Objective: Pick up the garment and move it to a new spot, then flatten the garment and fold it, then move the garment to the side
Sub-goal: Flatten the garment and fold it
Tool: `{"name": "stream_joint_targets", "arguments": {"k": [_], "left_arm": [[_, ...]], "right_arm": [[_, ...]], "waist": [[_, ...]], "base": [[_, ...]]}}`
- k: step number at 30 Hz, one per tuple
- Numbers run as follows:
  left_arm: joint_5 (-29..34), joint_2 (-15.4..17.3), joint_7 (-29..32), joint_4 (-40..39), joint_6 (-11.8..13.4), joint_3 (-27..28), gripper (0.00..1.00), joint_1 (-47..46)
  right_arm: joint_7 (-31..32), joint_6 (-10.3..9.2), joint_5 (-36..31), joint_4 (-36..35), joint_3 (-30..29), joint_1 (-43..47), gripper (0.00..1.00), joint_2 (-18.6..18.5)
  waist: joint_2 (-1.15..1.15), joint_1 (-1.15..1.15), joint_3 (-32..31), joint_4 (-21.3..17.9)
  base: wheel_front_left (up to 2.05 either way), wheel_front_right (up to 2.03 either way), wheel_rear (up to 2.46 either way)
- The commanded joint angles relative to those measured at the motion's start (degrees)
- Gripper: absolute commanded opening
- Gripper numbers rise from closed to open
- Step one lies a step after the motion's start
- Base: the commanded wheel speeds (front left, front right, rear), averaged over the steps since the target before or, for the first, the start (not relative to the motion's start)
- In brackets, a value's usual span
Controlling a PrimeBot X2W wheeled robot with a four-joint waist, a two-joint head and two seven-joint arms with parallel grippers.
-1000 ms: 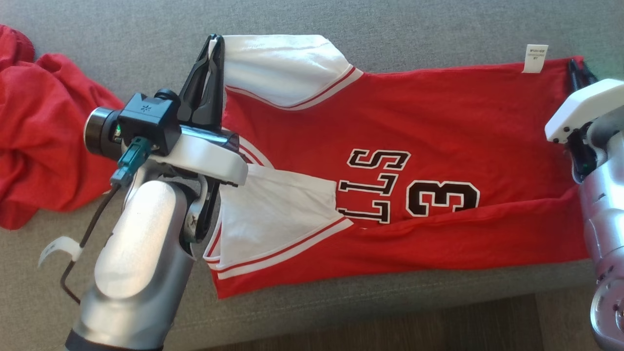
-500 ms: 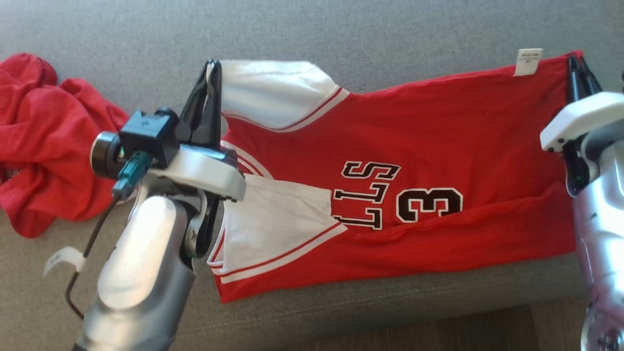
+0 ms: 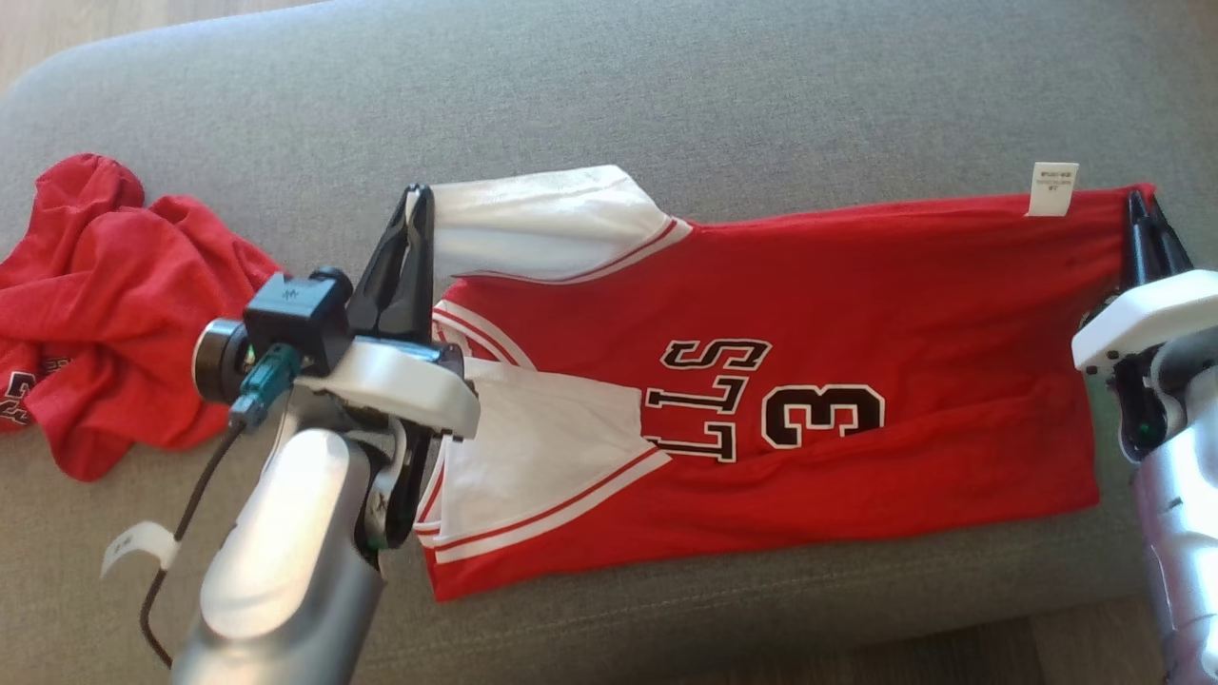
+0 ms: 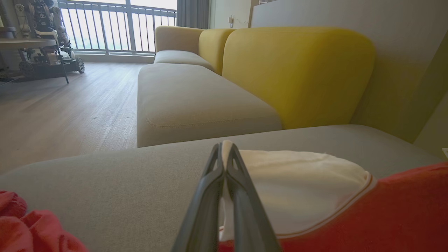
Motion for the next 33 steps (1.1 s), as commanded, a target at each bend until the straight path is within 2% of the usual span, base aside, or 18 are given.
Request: {"name": "stream_joint_targets", "arguments": {"k": [1, 6, 14, 25, 33], "left_arm": [[-0.2, 1.1, -0.4, -1.9, 0.5, 1.7, 0.00, -0.6], [-0.1, 2.1, -0.3, -3.2, 0.7, 1.2, 0.00, 1.5], [-0.6, 4.3, 3.0, -9.5, 0.8, 0.3, 0.00, 6.5], [0.1, 9.3, 7.7, -16.4, -0.9, -2.8, 0.00, 13.9], [-2.6, 11.6, 10.4, -20.5, -1.8, -3.1, 0.00, 19.3]], "right_arm": [[-0.5, -0.02, 0.6, -2.1, 1.1, 0.9, 0.00, -1.0], [-0.5, -0.02, 1.9, -4.5, 1.7, 3.3, 0.00, -1.4], [0.5, -0.02, 3.4, -8.6, 6.1, 8.0, 0.00, -2.4], [5.1, -0.02, 5.6, -17.2, 4.0, 15.5, 0.00, -3.3], [10.0, -0.02, 6.8, -23.5, 3.7, 21.1, 0.00, -2.8]], "waist": [[0.00, 0.00, -0.1, 0.1], [0.00, 0.00, -0.8, 0.4], [0.00, 0.00, -1.8, 1.0], [0.00, 0.00, -1.9, 1.5], [0.00, 0.00, -2.5, 1.3]], "base": [[0.00, 0.00, 0.00], [0.00, 0.00, 0.00], [0.00, 0.00, 0.00], [0.00, 0.00, 0.00], [0.00, 0.00, 0.00]]}}
